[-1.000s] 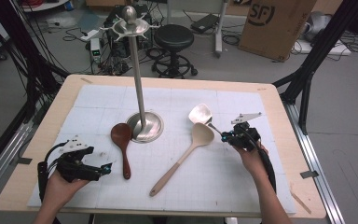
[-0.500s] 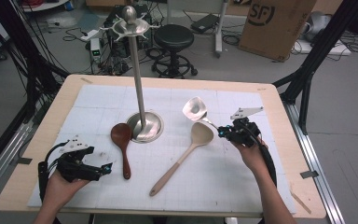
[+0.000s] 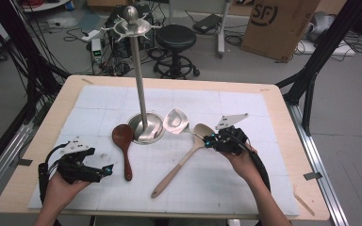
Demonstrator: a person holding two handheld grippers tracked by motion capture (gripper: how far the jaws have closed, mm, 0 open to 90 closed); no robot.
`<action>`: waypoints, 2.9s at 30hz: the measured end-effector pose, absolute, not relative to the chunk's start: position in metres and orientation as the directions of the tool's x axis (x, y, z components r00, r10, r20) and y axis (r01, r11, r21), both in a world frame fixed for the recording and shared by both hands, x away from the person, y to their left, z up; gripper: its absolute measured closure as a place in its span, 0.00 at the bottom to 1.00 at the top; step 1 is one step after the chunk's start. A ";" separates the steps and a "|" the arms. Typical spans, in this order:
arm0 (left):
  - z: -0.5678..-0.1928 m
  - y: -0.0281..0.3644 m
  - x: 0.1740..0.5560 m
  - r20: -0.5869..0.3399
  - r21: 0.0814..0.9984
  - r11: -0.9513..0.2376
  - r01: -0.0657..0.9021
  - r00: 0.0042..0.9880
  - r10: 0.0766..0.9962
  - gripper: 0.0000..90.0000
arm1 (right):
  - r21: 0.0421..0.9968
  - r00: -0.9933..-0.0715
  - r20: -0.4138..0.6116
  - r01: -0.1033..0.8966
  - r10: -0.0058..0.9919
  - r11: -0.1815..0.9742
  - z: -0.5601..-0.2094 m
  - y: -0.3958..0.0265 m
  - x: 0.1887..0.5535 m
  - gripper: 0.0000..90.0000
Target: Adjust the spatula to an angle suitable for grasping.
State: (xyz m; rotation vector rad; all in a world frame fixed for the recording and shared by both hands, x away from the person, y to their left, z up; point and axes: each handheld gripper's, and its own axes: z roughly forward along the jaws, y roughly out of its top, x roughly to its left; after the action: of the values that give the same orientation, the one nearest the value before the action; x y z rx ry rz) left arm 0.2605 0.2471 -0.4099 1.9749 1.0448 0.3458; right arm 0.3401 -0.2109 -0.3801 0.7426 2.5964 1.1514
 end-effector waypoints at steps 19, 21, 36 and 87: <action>-0.410 0.247 0.260 -0.133 0.788 -0.294 0.542 0.615 0.777 0.02 | 0.715 -0.929 0.055 0.292 0.365 0.635 -0.407 -0.160 0.322 0.93; -0.410 0.247 0.260 -0.135 0.788 -0.292 0.542 0.615 0.777 0.02 | 0.709 -0.934 0.057 0.286 0.352 0.644 -0.409 -0.157 0.320 0.93; -0.410 0.247 0.261 -0.135 0.788 -0.293 0.542 0.616 0.776 0.02 | 0.678 -0.955 0.082 0.263 0.285 0.686 -0.422 -0.153 0.306 0.93; -0.410 0.245 0.261 -0.134 0.787 -0.296 0.541 0.619 0.774 0.02 | 0.711 -0.944 0.126 0.300 0.305 0.636 -0.426 -0.186 0.287 0.67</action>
State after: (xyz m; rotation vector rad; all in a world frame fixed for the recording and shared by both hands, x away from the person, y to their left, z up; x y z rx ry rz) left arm 0.2610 0.2453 -0.4104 1.9844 1.0366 0.3434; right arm 0.2869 -0.1864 -0.4262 0.5252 2.8353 1.2309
